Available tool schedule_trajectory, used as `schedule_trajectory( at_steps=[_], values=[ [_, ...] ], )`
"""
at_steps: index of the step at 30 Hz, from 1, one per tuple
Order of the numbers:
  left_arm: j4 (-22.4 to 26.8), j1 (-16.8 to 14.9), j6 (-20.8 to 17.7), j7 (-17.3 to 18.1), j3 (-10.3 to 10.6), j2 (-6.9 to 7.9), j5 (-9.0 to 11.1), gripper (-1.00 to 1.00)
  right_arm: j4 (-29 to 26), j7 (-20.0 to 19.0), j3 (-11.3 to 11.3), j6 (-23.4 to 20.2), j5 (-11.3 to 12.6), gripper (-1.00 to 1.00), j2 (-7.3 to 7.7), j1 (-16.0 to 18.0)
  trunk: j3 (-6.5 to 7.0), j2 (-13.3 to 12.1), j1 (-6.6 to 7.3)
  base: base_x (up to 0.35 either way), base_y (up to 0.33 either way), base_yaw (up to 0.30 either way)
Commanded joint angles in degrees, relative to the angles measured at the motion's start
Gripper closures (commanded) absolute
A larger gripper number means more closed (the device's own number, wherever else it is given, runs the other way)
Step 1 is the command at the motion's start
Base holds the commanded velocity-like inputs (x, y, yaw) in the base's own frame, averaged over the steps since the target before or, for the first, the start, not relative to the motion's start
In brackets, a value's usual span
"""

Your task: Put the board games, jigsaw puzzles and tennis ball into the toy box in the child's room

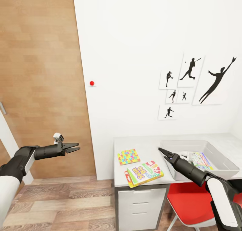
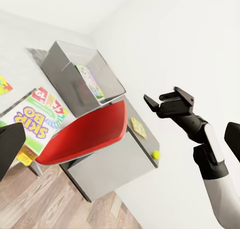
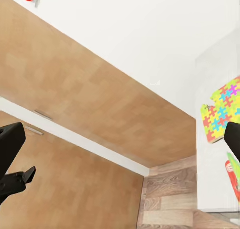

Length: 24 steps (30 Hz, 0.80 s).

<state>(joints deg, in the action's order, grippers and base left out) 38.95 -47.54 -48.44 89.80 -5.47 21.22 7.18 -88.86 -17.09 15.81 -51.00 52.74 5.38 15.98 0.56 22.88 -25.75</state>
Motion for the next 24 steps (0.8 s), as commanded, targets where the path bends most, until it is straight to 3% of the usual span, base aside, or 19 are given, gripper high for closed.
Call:
schedule_trajectory(
  at_steps=[1,5,11,17,23,24],
  values=[
    [-0.02,-0.01,-0.61,0.2,0.02,0.0,0.02,-1.0,0.02,0.21,0.09,-0.3,-0.29,-1.0,-0.02,0.05,-0.02,0.04,-0.03,0.071,0.18,0.0],
    [-0.02,-0.01,-0.61,0.2,0.02,0.02,0.02,-1.0,0.06,3.47,0.13,-0.38,-0.25,-1.0,0.04,0.18,-0.02,0.04,-0.03,0.087,0.167,0.0],
    [-0.02,-0.01,-0.56,0.2,0.02,-0.01,0.02,-1.0,0.05,11.33,0.09,-0.84,-0.05,-1.0,-0.13,1.2,-0.02,0.04,-0.03,0.038,0.054,0.0],
    [-0.02,-0.01,-0.53,0.2,0.02,0.01,0.02,-1.0,0.0,20.85,-0.7,-1.33,0.1,-1.0,-0.83,4.76,-0.02,0.04,-0.03,0.009,0.013,0.0],
    [-0.02,-0.01,-0.53,0.2,0.0,0.01,0.02,-1.0,0.87,34.22,-6.92,-2.95,0.22,-1.0,-1.5,11.59,-0.02,0.04,-0.03,0.002,0.002,0.0],
    [-0.02,-0.01,-0.53,0.2,0.01,0.03,0.02,-1.0,2.04,38.0,-8.45,-3.19,0.33,-1.0,-1.62,13.61,-0.02,0.04,-0.03,0.0,0.0,0.0]
  ],
)
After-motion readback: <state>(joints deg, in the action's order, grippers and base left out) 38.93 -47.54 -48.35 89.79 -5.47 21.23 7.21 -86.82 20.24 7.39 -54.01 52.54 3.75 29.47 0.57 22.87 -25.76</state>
